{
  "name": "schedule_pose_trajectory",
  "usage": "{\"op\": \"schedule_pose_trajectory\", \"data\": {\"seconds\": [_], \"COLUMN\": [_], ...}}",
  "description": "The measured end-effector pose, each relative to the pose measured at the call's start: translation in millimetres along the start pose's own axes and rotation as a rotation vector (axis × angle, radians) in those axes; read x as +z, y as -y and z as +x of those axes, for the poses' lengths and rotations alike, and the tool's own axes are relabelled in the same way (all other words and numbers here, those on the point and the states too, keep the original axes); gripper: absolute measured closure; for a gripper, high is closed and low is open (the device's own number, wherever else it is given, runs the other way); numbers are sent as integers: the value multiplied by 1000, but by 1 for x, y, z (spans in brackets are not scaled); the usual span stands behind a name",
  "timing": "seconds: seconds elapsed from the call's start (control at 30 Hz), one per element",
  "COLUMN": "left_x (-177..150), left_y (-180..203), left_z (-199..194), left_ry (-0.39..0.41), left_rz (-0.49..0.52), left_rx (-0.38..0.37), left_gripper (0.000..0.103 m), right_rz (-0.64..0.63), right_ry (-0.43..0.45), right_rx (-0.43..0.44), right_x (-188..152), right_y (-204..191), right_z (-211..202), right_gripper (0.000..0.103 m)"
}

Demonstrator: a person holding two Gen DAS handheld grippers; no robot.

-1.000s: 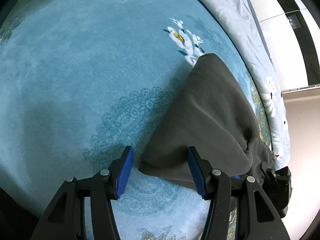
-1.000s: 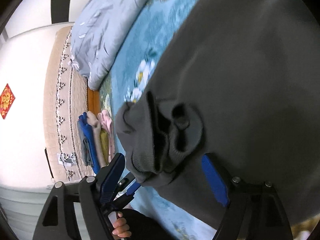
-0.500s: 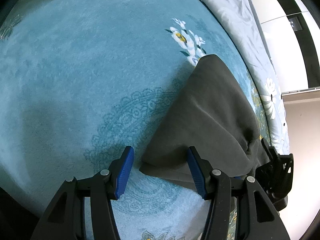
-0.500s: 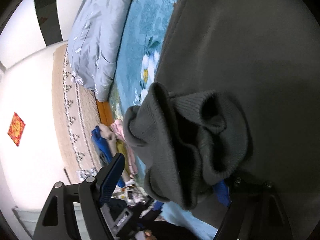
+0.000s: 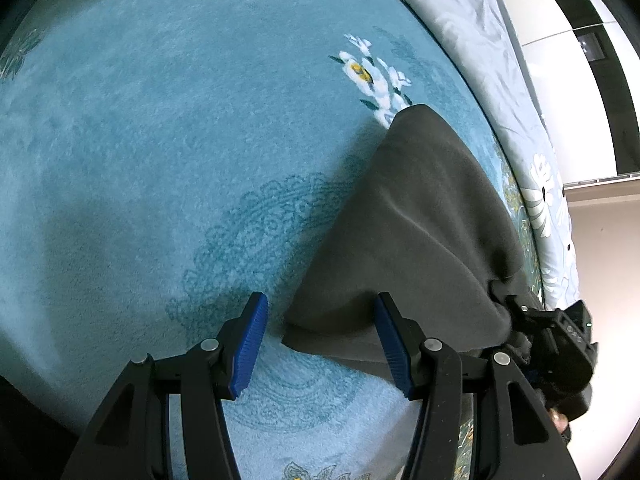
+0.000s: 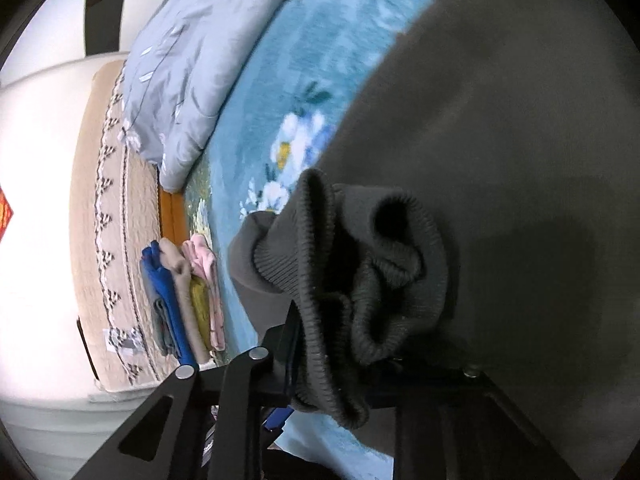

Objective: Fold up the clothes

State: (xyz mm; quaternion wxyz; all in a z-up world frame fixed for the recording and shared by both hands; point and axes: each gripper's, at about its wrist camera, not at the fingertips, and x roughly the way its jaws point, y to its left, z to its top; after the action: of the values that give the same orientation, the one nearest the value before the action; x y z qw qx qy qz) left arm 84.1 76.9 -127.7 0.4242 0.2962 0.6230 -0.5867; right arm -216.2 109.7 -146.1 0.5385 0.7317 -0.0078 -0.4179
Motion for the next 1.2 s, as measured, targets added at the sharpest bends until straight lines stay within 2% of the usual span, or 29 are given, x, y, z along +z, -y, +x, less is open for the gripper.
{"op": "schedule_pose_trajectory", "data": {"seconds": [0.2,0.43,0.53,0.63,0.7,0.83,0.87,0.9,0.97,1.1,1.2], "left_x": [-3,-1,0,2,3,4,4,3,1,-1,-1], "left_y": [2,9,15,20,22,26,28,29,33,40,42], "left_z": [-3,-9,-11,-10,-7,-2,-1,0,1,1,3], "left_ry": [4,44,64,70,65,54,49,44,37,38,32], "left_rz": [12,47,75,93,95,115,124,132,151,185,200], "left_rx": [-16,-23,-7,-16,-20,-23,-23,-23,-14,-1,17], "left_gripper": [47,47,47,47,47,47,47,47,47,47,47], "right_rz": [-93,7,26,1,-35,-149,-190,-239,-342,-421,-441], "right_ry": [35,10,-6,-13,12,137,157,164,139,65,27], "right_rx": [-25,-116,-105,-102,-137,-280,-293,-299,-285,-220,-246], "right_x": [6,17,17,22,25,29,28,27,22,12,11], "right_y": [-13,38,41,27,19,-4,-12,-22,-43,-61,-46], "right_z": [-24,-18,-18,-29,-43,-76,-80,-80,-69,-40,-33], "right_gripper": [79,79,77,74,73,73,69,58,43,43,42]}}
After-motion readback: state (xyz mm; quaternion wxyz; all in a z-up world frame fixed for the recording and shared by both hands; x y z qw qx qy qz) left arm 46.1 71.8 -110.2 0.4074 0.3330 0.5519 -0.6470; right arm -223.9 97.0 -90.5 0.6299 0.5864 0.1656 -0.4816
